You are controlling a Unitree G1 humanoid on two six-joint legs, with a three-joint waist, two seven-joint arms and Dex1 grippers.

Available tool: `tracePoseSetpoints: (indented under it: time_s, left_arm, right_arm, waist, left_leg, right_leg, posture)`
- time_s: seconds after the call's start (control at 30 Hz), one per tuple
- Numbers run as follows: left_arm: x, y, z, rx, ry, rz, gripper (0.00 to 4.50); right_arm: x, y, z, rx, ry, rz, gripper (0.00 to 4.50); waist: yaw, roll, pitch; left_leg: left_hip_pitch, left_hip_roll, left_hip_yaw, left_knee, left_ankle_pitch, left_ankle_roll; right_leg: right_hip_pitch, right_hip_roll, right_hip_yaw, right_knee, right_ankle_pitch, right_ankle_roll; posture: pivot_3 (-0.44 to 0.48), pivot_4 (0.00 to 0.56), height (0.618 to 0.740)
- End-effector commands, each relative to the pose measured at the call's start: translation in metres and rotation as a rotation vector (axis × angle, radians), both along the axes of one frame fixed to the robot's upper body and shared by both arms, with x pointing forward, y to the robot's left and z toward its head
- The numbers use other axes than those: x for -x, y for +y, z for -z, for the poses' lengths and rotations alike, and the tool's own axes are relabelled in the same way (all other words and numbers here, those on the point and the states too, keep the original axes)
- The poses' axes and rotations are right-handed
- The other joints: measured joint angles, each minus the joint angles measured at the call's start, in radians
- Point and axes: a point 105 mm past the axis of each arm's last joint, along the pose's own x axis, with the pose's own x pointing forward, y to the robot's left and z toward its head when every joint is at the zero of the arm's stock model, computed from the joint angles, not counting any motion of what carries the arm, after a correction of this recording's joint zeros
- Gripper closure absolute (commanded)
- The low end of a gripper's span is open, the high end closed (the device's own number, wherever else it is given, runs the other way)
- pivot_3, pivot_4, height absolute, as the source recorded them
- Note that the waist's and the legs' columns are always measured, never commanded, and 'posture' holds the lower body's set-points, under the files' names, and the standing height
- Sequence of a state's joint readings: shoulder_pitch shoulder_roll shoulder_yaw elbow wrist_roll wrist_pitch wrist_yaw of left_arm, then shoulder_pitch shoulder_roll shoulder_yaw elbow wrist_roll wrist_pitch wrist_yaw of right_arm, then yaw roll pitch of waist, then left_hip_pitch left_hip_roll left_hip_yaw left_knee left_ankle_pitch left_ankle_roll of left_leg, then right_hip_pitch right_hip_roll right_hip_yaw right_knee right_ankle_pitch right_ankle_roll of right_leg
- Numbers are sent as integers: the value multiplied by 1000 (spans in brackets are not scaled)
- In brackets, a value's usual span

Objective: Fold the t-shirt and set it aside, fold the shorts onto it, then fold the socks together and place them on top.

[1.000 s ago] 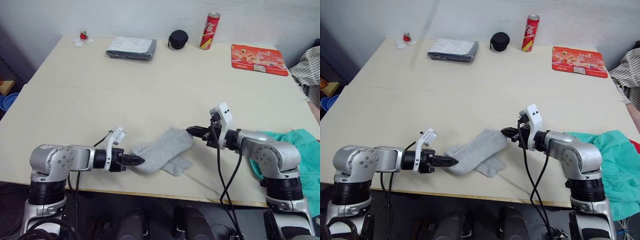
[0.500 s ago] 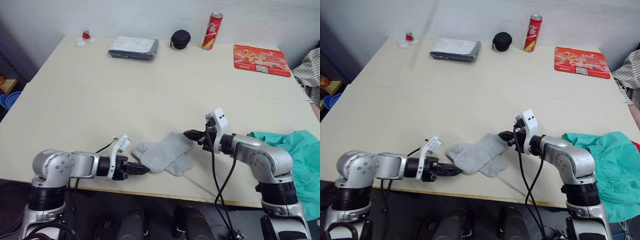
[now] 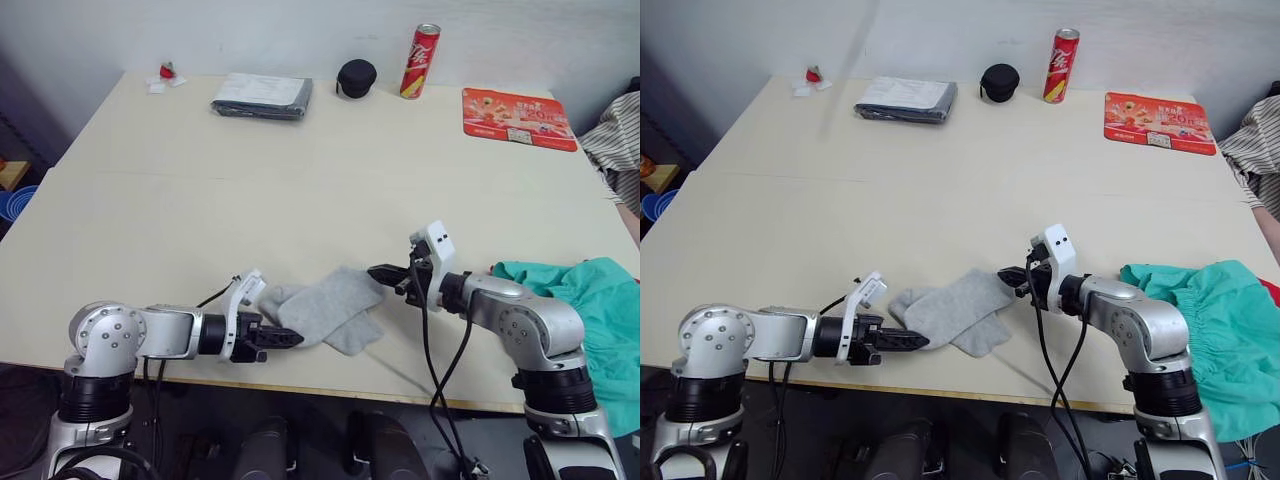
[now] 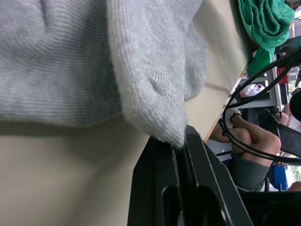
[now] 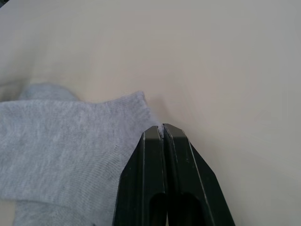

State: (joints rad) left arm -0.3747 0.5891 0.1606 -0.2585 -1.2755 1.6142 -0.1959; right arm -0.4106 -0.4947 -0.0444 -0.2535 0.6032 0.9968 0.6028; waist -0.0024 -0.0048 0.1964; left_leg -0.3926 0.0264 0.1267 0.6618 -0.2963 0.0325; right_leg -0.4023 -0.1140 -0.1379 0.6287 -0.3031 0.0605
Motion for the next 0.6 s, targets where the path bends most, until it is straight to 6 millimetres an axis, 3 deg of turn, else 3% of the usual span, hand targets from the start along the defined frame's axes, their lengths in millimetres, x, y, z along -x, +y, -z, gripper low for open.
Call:
tracePoseSetpoints:
  time_s: [0.03, 0.17, 0.3, 0.6]
  left_arm:
    - [3, 13, -22, 36, -26, 40, 4474]
    - [2, 29, -44, 54, -19, 74, 4474]
    - [-9, 40, -52, 45, -5, 56, 4474]
    - [-36, 46, -34, -30, 41, 117, 4474]
  right_arm:
    - [16, -7, -26, -34, -65, -49, 4500]
    - [35, -13, -38, -66, -74, -88, 4500]
    - [52, -10, -37, -78, -50, -102, 4500]
    - [86, 13, 0, -71, -66, -54, 4500]
  waist:
    - [1, 0, 0]
    - [2, 0, 0]
    - [2, 0, 0]
    - [2, 0, 0]
  left_leg:
    - [0, 0, 0, 0, 0, 0]
    - [-5, 0, 1, 0, 1, 0]
    - [-7, -1, 0, 0, 1, 0]
    - [-10, -1, 3, 0, 1, -1]
  right_leg:
    - [-1, 0, 0, 0, 0, 0]
    - [-7, 0, 0, 1, 0, 0]
    - [-8, 0, 1, 1, 0, 0]
    - [-12, 1, 2, 0, 0, 0]
  posture:
    - [0, 150, 740]
    - [0, 150, 740]
    - [0, 150, 740]
    - [0, 150, 740]
